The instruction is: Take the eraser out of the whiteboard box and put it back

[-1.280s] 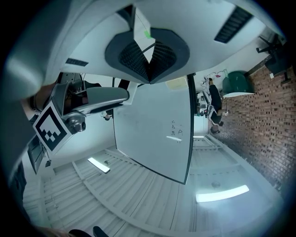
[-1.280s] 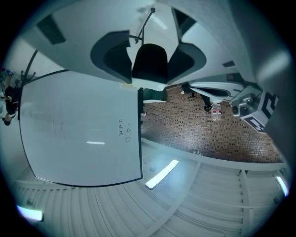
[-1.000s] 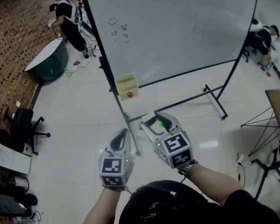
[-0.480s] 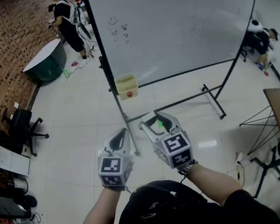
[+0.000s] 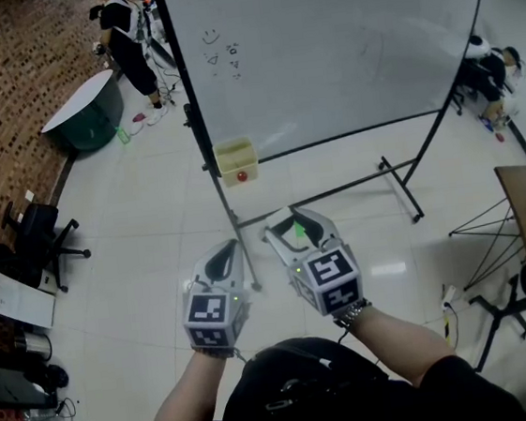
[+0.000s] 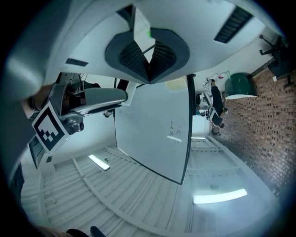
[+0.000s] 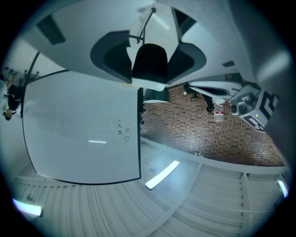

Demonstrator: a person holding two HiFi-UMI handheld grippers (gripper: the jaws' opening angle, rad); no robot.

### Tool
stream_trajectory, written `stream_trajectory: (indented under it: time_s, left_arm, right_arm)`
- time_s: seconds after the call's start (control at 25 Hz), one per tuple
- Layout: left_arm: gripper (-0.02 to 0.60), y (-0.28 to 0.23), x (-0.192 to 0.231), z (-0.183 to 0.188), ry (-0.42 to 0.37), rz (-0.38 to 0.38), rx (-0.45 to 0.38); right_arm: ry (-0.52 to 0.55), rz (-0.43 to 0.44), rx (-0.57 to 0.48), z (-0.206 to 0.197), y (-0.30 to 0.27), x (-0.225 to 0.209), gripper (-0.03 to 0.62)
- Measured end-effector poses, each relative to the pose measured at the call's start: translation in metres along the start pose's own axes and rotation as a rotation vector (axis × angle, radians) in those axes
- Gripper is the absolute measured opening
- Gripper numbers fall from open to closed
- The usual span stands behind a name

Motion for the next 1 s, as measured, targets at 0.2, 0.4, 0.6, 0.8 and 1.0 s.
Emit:
stream_trajectory:
  time_s: [0.2, 0.4, 0.6, 0.8, 1.0]
  left_arm:
    - [-0.002, -0.006, -0.003, 0.000, 0.001, 0.010, 0.005]
    - [-0.002, -0.012, -0.010, 0.001, 0.005, 0.032, 0.011]
    - [-0.002, -0.020, -0.019, 0.003, 0.013, 0.064, 0.005]
    - [-0.002, -0.028, -0.029, 0.002, 0.021, 0.097, 0.010]
    - [-0.002, -0.036, -0.028, -0.001, 0.043, 0.118, 0.020]
  right_arm:
    - [-0.007, 0.007, 0.007, -0.001, -0.001, -0.007, 0.265]
    - [-0.007, 0.026, -0.009, 0.000, 0.000, -0.018, 0.265]
    - [-0.002, 0.048, -0.012, -0.001, 0.003, -0.031, 0.265]
    - [0.000, 0.073, -0.003, -0.005, 0.005, -0.045, 0.265]
    - [-0.007, 0.096, 0.017, -0.009, 0.000, -0.053, 0.265]
Point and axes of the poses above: the fingertips, and each gripper's own axes: y backward along the fingers, x to its left, z out of its top, the point moved 4 cm from there along y, backward along the fingers, and after that the axes turned 4 degrees about -z, right-handed, at the moved point
